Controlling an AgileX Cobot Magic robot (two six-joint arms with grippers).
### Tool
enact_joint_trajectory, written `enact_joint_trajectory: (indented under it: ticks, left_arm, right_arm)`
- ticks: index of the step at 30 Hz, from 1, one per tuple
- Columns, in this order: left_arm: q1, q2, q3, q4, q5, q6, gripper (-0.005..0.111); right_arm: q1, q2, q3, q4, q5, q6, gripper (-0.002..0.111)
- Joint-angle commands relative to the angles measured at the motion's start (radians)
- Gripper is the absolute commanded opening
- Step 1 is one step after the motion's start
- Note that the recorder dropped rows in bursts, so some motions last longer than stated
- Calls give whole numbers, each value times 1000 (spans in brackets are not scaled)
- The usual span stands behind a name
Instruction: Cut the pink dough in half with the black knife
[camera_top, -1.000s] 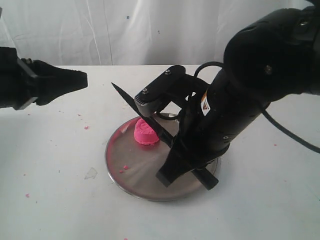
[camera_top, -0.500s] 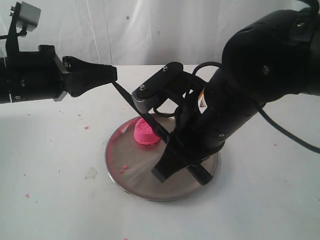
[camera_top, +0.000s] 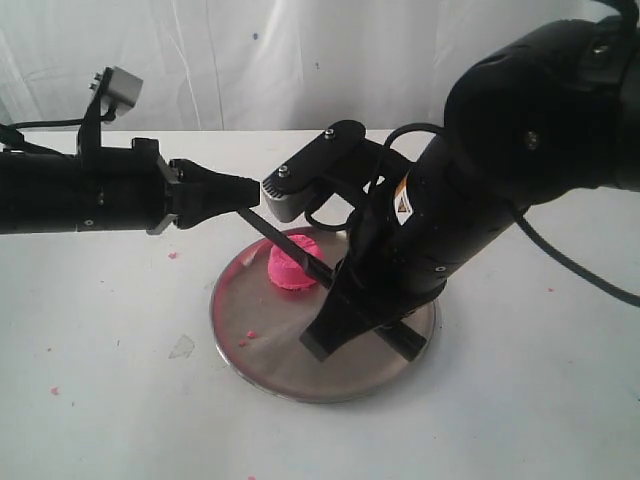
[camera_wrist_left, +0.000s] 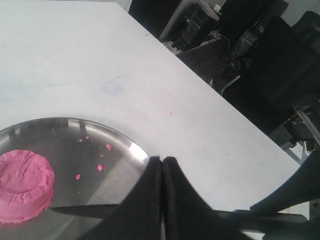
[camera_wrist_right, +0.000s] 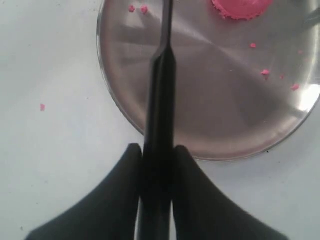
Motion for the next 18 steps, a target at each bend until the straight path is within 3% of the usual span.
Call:
enact_joint_trajectory:
  ticks: [1, 12, 18]
  left_arm:
    - [-6, 5, -2, -24, -17, 20, 0]
    - [-6, 23, -17, -24, -15, 42, 1]
    - [-8, 85, -100, -24, -22, 42, 25]
  right_arm:
    - [-6, -5, -8, -3, -28, 12, 0]
    - [-8, 51, -8, -196, -78, 127, 0]
    - [-8, 132, -10, -209, -140, 161, 0]
